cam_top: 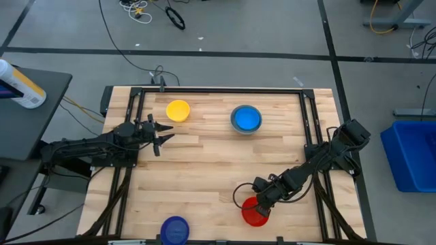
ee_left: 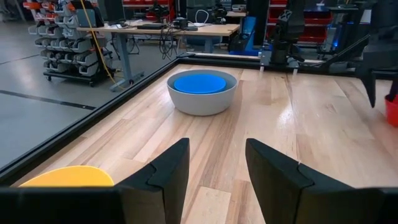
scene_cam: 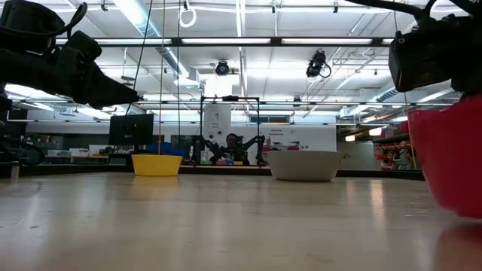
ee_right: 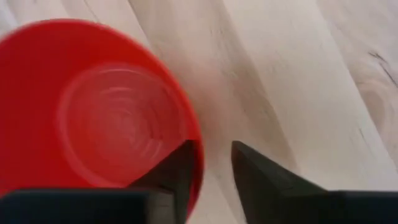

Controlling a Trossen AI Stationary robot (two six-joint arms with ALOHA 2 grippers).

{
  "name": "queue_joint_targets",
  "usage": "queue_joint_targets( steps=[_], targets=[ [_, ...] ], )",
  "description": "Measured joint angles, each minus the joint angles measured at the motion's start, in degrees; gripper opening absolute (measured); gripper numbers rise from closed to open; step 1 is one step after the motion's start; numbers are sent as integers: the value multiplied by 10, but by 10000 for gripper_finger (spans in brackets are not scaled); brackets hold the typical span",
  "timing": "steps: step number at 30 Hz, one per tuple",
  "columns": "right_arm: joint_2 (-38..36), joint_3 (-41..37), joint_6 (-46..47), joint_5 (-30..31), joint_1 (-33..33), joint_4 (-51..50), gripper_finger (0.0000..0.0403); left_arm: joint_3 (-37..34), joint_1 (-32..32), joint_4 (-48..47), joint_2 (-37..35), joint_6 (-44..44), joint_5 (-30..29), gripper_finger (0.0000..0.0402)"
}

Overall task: Nest bowls inside each other
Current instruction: Stack the red bowl on the light blue bowl

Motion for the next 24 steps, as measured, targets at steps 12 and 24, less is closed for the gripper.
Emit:
queue_joint_targets(
  steps=[12, 24],
  targets=[
    [0, 6, -135, 158, -24, 85, 4, 0, 0, -1, 0, 0, -11, 167],
    [-36, 28, -387, 430, -230, 48, 2, 0, 0, -2, 0, 5, -12, 167]
  ],
)
